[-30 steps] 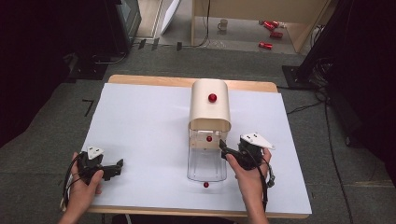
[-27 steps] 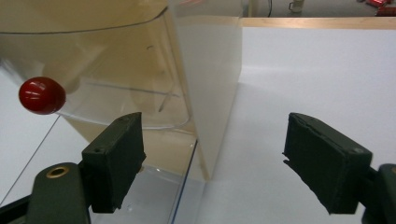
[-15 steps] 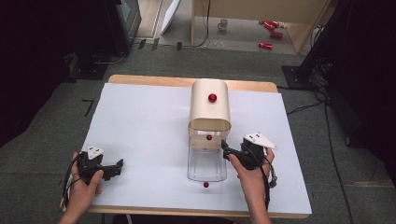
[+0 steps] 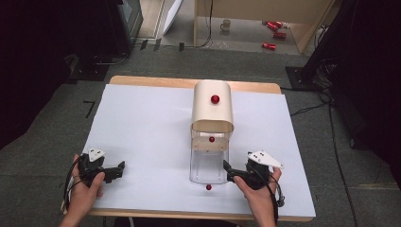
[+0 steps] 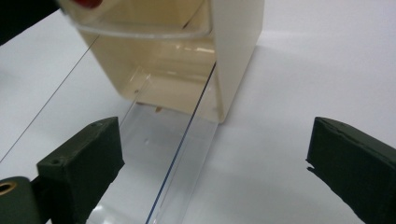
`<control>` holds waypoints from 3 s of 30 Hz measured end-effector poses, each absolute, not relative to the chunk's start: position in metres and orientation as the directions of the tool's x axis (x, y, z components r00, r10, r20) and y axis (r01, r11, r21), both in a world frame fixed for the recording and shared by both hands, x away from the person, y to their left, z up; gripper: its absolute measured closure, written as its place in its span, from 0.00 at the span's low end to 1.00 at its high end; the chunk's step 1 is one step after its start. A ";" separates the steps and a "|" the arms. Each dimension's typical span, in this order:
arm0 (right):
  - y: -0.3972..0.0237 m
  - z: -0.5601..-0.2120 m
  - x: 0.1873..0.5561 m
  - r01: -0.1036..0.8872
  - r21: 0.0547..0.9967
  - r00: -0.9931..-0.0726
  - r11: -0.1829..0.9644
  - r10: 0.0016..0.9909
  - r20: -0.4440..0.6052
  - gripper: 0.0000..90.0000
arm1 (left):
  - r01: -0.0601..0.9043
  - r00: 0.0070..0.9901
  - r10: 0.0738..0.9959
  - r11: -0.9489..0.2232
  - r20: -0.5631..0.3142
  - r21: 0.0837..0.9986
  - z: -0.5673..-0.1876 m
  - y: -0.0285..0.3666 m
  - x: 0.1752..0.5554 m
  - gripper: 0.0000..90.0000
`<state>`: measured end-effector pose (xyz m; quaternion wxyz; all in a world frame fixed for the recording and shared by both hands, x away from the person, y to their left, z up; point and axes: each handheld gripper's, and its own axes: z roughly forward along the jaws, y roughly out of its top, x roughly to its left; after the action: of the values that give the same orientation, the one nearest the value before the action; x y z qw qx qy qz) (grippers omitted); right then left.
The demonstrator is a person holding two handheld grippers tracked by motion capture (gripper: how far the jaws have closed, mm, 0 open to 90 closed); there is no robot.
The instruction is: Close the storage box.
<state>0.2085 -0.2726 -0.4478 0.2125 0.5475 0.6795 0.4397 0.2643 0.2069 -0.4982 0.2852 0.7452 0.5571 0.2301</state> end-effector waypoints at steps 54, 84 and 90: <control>-0.230 -0.506 0.168 0.625 0.754 -0.440 0.204 0.889 0.124 0.00 | 0.699 0.273 0.962 -0.217 0.025 0.681 -0.498 0.207 0.264 0.00; -0.216 -0.505 0.167 0.621 0.752 -0.404 0.219 0.912 0.069 0.11 | 0.700 0.273 0.962 -0.216 0.025 0.681 -0.498 0.207 0.264 0.00; -0.214 -0.505 0.165 0.617 0.753 -0.399 0.228 0.916 0.049 0.14 | 0.700 0.273 0.962 -0.217 0.025 0.681 -0.498 0.207 0.264 0.00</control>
<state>0.1655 -0.2144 -0.5052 0.2084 0.5073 0.7553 0.3588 0.2644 0.2069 -0.4981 0.2849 0.7453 0.5572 0.2298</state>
